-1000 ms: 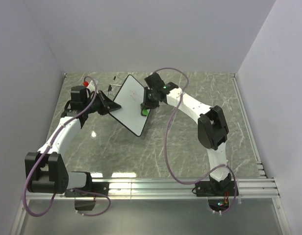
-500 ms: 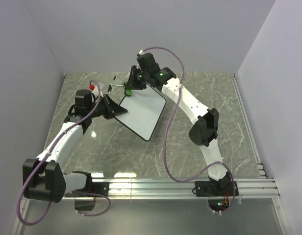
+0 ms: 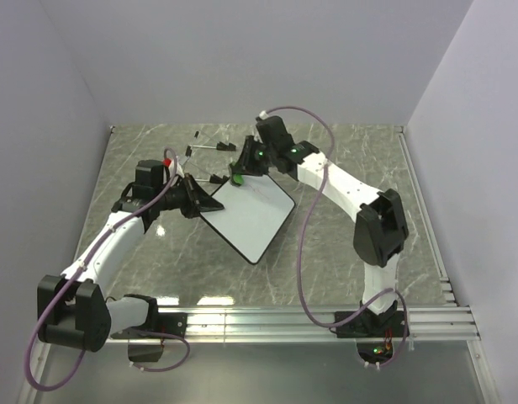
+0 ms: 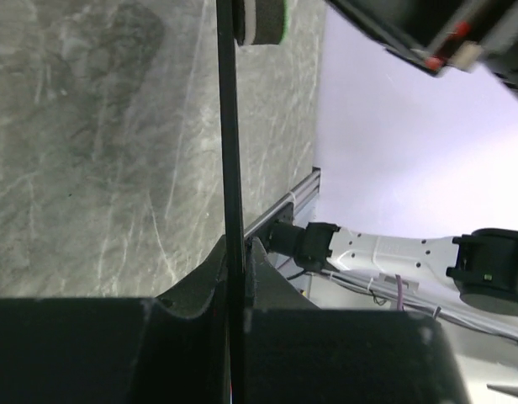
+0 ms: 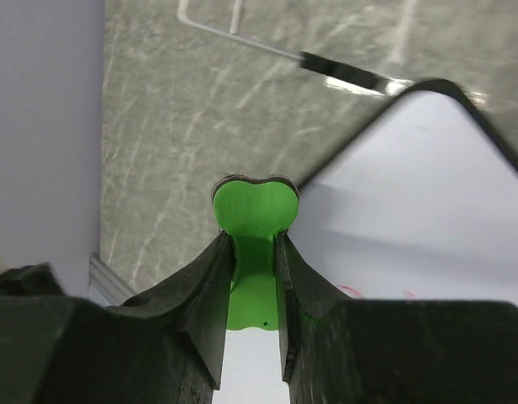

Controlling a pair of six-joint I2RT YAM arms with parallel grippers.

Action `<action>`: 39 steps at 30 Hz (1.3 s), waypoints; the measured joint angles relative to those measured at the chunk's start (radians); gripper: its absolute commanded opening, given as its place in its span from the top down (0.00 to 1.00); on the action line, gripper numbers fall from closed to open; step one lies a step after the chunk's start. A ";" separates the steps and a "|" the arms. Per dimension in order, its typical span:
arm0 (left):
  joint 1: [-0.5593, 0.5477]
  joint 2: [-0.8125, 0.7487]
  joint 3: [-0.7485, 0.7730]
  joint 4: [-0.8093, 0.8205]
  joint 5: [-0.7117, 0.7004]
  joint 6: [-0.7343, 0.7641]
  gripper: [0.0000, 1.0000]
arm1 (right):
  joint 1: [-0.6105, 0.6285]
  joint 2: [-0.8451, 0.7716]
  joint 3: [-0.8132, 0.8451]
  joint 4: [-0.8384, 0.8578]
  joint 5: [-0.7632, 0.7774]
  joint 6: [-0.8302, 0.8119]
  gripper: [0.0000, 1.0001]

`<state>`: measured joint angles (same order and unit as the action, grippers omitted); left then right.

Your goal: Erase the whiteboard

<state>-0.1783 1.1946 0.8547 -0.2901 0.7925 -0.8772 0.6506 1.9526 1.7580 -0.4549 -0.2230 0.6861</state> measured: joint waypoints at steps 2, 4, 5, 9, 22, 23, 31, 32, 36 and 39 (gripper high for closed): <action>0.001 0.000 0.000 0.008 0.012 0.000 1.00 | -0.022 -0.048 -0.086 0.034 0.002 0.001 1.00; 0.006 0.000 0.000 0.023 0.013 0.000 1.00 | -0.047 -0.082 -0.163 0.049 0.011 0.003 1.00; 0.009 0.000 0.000 0.029 0.012 0.000 1.00 | -0.057 -0.089 -0.186 0.052 0.015 0.005 1.00; 0.011 0.000 0.001 0.026 -0.009 0.000 1.00 | -0.071 -0.095 -0.249 0.080 0.027 0.009 1.00; 0.019 0.000 0.051 -0.038 -0.071 0.052 1.00 | -0.071 -0.151 -0.429 0.063 0.128 -0.005 1.00; 0.019 0.000 0.053 -0.039 -0.072 0.055 1.00 | -0.071 -0.155 -0.437 0.059 0.131 -0.005 1.00; 0.020 0.000 0.064 -0.037 -0.073 0.077 1.00 | -0.070 -0.157 -0.414 0.016 0.144 -0.012 1.00; 0.020 0.000 0.066 -0.037 -0.073 0.080 1.00 | -0.070 -0.154 -0.402 0.008 0.145 -0.014 1.00; 0.023 0.000 0.097 -0.056 -0.079 0.114 1.00 | -0.069 -0.147 -0.357 -0.021 0.156 -0.016 1.00; 0.022 0.003 0.163 -0.120 -0.100 0.169 1.00 | -0.069 -0.160 -0.332 -0.038 0.163 -0.014 1.00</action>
<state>-0.1562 1.1976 1.0176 -0.4103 0.6922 -0.7078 0.5819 1.7924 1.4265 -0.4931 -0.0597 0.6724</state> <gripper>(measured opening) 0.081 0.307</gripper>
